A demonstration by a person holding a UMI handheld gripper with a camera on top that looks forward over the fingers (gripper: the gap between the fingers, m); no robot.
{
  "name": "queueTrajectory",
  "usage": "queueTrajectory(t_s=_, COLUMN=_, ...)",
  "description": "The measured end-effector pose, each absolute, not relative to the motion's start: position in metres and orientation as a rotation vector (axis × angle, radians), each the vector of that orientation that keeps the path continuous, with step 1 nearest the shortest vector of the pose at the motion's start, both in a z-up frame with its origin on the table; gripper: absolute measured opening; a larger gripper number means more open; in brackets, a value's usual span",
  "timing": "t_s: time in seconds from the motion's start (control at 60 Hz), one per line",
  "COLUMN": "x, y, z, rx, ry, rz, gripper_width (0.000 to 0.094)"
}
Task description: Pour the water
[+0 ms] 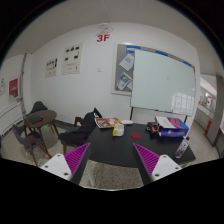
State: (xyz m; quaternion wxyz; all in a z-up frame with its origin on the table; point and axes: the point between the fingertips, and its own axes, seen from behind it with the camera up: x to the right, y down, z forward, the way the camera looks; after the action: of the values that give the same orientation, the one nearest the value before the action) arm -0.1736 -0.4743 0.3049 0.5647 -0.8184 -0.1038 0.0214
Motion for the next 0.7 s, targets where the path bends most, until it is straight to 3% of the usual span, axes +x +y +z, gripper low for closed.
queueTrajectory(t_s=0.183, x=-0.130, y=-0.475, z=0.279, rx=-1.974, ry=-0.207, rz=0.023, gripper_width=0.0847)
queueTrajectory(t_s=0.517, x=0.083, y=-0.447, z=0.136, rx=-2.133, ry=-0.035, rz=-0.108, gripper_width=0.0845)
queueTrajectory(t_s=0.7, x=0.218, y=-0.380, z=0.096, rx=-2.095, ry=0.058, rz=-0.176, gripper_width=0.0843)
